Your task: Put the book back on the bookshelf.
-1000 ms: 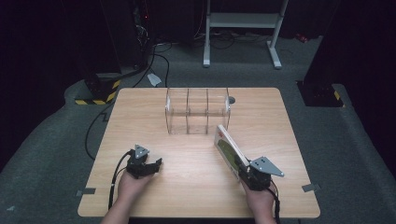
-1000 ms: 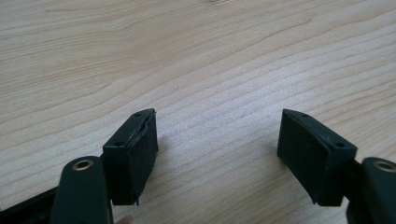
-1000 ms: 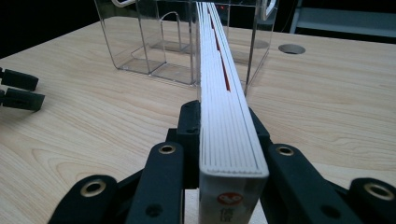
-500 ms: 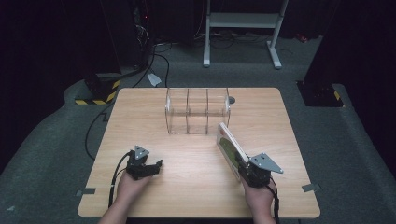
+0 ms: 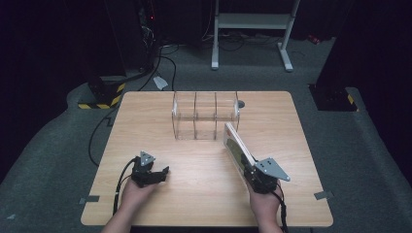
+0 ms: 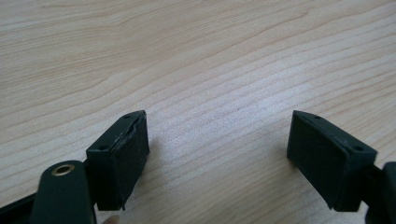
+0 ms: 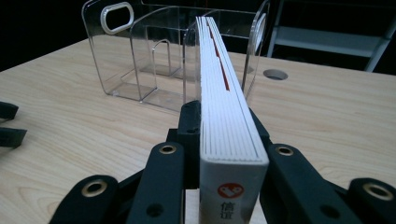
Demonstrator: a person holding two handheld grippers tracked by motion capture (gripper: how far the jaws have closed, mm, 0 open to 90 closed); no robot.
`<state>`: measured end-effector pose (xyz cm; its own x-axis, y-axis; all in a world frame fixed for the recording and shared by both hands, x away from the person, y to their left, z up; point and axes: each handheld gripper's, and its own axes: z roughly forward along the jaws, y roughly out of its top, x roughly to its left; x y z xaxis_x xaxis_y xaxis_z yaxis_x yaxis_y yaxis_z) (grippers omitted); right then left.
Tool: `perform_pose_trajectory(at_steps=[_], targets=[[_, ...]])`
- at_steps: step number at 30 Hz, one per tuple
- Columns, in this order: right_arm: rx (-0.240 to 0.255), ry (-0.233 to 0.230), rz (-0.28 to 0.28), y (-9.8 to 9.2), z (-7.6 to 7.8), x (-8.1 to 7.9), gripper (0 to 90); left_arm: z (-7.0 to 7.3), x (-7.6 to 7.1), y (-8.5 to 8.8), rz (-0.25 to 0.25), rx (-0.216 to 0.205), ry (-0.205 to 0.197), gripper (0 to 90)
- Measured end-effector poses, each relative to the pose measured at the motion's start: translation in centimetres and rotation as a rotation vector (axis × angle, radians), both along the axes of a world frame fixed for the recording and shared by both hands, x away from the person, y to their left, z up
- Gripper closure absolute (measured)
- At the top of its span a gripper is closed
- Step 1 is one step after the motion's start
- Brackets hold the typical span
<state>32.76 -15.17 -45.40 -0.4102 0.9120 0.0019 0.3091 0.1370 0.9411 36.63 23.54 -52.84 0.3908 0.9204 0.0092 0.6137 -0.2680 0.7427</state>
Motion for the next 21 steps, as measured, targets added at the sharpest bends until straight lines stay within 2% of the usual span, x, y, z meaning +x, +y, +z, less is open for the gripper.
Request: perform_pose_trajectory(at_steps=[1,7,11,15,21], targets=[[-0.002,-0.014,-0.009,0.1,0.0,0.2,75.6,0.0,0.0,0.0,-0.004,-0.002,0.0,21.1],[-0.011,-0.015,-0.019,0.1,0.0,1.1,75.7,0.0,0.0,0.0,-0.005,0.0,0.0,21.2],[0.0,-0.021,-0.016,0.3,0.2,2.0,75.6,0.0,-0.1,0.1,-0.012,0.002,0.001,22.3],[-0.003,-0.037,-0.024,1.0,0.3,3.2,75.6,0.0,-0.2,0.0,-0.012,-0.001,0.001,23.1],[-0.016,-0.035,-0.032,2.2,0.3,5.0,75.6,0.0,-0.2,0.1,-0.014,-0.003,0.0,23.2]])
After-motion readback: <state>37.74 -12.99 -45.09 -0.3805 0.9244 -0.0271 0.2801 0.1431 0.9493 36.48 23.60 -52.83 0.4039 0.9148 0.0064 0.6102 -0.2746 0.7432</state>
